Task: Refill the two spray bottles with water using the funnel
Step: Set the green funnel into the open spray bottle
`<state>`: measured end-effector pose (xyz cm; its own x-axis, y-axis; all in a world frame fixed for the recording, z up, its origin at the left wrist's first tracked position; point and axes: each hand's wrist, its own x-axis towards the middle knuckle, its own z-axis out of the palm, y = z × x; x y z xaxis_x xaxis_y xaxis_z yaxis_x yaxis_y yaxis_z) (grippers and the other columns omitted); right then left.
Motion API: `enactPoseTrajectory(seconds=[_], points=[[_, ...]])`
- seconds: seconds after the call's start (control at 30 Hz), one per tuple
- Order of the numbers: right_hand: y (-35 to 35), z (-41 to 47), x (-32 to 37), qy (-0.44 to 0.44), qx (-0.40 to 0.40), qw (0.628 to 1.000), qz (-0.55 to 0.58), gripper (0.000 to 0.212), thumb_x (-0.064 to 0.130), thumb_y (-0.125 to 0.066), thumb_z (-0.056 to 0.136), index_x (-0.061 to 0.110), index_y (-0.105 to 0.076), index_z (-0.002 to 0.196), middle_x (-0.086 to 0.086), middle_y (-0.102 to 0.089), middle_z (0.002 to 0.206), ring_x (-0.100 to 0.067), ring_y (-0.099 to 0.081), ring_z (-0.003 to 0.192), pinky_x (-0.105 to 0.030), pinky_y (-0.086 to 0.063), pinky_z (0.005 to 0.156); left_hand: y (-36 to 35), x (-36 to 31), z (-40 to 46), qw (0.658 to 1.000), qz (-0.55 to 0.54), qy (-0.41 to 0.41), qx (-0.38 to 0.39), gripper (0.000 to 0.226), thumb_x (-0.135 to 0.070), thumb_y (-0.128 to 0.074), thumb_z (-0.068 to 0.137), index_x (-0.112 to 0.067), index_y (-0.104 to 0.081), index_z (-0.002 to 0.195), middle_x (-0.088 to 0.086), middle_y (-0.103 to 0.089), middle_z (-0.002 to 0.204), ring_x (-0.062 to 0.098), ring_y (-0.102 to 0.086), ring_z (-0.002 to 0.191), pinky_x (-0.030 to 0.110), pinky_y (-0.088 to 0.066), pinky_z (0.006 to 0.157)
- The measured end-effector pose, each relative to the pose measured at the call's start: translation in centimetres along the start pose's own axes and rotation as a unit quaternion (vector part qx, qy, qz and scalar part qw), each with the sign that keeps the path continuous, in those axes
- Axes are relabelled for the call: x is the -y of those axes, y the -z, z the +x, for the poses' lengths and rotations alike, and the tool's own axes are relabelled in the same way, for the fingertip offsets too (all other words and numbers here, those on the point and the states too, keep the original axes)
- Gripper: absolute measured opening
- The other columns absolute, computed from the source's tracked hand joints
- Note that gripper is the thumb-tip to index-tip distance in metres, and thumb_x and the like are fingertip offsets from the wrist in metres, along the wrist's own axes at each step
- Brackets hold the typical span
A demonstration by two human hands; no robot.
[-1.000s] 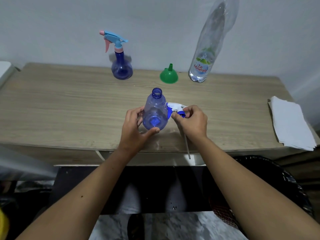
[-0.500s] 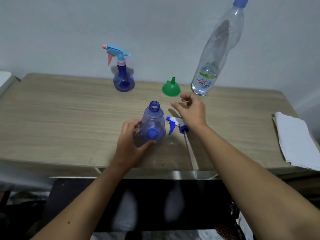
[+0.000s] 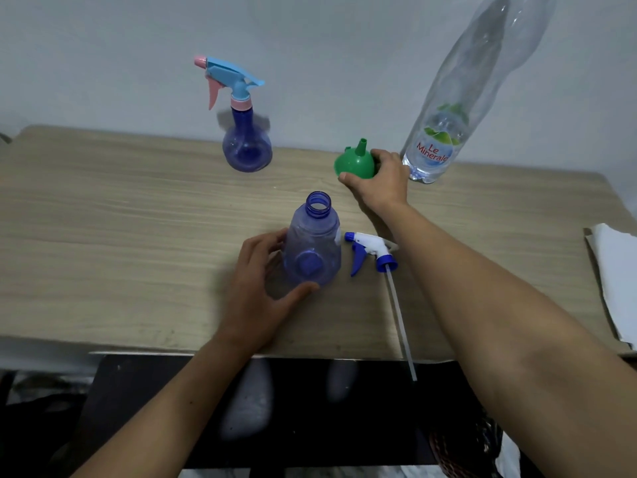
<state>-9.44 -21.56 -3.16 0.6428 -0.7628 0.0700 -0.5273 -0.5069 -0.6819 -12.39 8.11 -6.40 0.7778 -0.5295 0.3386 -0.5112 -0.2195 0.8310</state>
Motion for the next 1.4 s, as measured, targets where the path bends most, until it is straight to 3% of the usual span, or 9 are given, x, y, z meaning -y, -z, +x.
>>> enactPoseTrajectory(seconds=[0.37, 0.43, 0.6, 0.73, 0.87, 1.1, 1.17, 1.23, 1.4], points=[[3.3, -2.2, 1.2, 0.022, 0.030, 0.988, 0.148, 0.081, 0.034, -0.099, 0.066, 0.033, -0.060, 0.137, -0.001, -0.061, 0.127, -0.015, -0.066, 0.106, -0.034, -0.060, 0.095, 0.1, -0.8, -0.1, 1.000, -0.001, 0.005, -0.007, 0.076, -0.018, -0.098, 0.073, -0.005, -0.060, 0.137, 0.004, -0.057, 0.134, -0.010, -0.054, 0.123, 0.009, -0.043, 0.104], [4.9, -3.1, 2.0, 0.033, 0.053, 0.982, 0.179, 0.080, 0.018, -0.099, 0.068, 0.027, -0.062, 0.138, 0.003, -0.063, 0.118, -0.008, -0.064, 0.093, -0.019, -0.059, 0.082, 0.2, -0.9, -0.3, 1.000, -0.008, 0.009, -0.011, 0.075, -0.017, -0.098, 0.073, -0.007, -0.059, 0.136, 0.001, -0.058, 0.131, -0.008, -0.056, 0.122, 0.010, -0.044, 0.103], [8.4, -5.4, 4.0, 0.052, 0.066, 0.965, 0.248, 0.096, 0.001, -0.098, 0.064, 0.011, -0.051, 0.147, 0.004, -0.057, 0.112, -0.003, -0.067, 0.088, -0.012, -0.056, 0.082, 0.1, -1.1, -0.3, 0.999, -0.028, 0.018, -0.009, 0.075, -0.028, -0.096, 0.073, -0.012, -0.058, 0.136, -0.008, -0.057, 0.128, 0.000, -0.061, 0.119, 0.017, -0.050, 0.101], [10.7, -7.3, 5.0, 0.071, 0.079, 0.946, 0.306, 0.093, -0.004, -0.098, 0.062, 0.007, -0.054, 0.143, -0.005, -0.067, 0.112, -0.007, -0.073, 0.094, -0.019, -0.059, 0.087, 0.0, -1.3, -0.1, 1.000, 0.002, 0.030, -0.003, 0.080, -0.034, -0.099, 0.070, -0.009, -0.060, 0.136, -0.004, -0.056, 0.129, 0.009, -0.061, 0.117, 0.017, -0.050, 0.102], [11.9, -9.0, 5.5, 0.114, 0.088, 0.936, 0.320, 0.087, -0.004, -0.098, 0.062, 0.010, -0.060, 0.138, -0.004, -0.068, 0.099, -0.002, -0.069, 0.076, -0.020, -0.058, 0.084, -0.2, -1.6, -0.1, 0.999, 0.030, 0.031, 0.000, 0.085, -0.025, -0.102, 0.068, -0.004, -0.060, 0.138, -0.001, -0.055, 0.129, -0.008, -0.053, 0.113, 0.002, -0.039, 0.101], [13.8, -11.4, 5.4, 0.148, 0.148, 0.924, 0.320, 0.085, -0.009, -0.092, 0.069, 0.025, -0.057, 0.139, 0.009, -0.070, 0.081, -0.003, -0.062, 0.065, -0.021, -0.055, 0.078, -0.4, -2.9, -0.9, 0.996, -0.041, 0.082, -0.001, 0.088, -0.025, -0.103, 0.067, -0.025, -0.053, 0.140, -0.004, -0.053, 0.133, 0.000, -0.061, 0.124, 0.017, -0.051, 0.104], [14.0, -12.1, 5.5, 0.133, 0.155, 0.929, 0.308, 0.079, -0.009, -0.092, 0.069, 0.021, -0.053, 0.130, 0.001, -0.076, 0.090, -0.002, -0.066, 0.063, -0.019, -0.054, 0.070, -0.4, -3.0, -1.1, 0.994, -0.048, 0.093, -0.003, 0.088, -0.020, -0.102, 0.068, -0.027, -0.051, 0.138, -0.007, -0.053, 0.133, -0.002, -0.061, 0.123, 0.015, -0.051, 0.104], [14.0, -12.6, 5.6, 0.134, 0.157, 0.938, 0.279, 0.062, -0.004, -0.095, 0.067, 0.018, -0.056, 0.110, 0.001, -0.066, 0.079, -0.003, -0.049, 0.053, -0.019, -0.045, 0.060, -0.4, -3.1, -1.1, 0.994, -0.051, 0.099, -0.003, 0.088, -0.017, -0.102, 0.068, -0.027, -0.051, 0.138, -0.012, -0.052, 0.131, -0.004, -0.060, 0.123, 0.013, -0.049, 0.103], [14.4, -13.0, 6.0, 0.204, 0.124, 0.953, 0.189, 0.038, 0.010, -0.095, 0.072, 0.027, -0.062, 0.076, 0.004, -0.046, 0.065, -0.011, -0.036, 0.061, -0.027, -0.033, 0.059, -0.6, -3.0, -1.2, 0.993, -0.057, 0.104, -0.001, 0.089, -0.017, -0.101, 0.069, -0.017, -0.053, 0.144, -0.006, -0.053, 0.134, 0.003, -0.061, 0.125, 0.016, -0.050, 0.106]])
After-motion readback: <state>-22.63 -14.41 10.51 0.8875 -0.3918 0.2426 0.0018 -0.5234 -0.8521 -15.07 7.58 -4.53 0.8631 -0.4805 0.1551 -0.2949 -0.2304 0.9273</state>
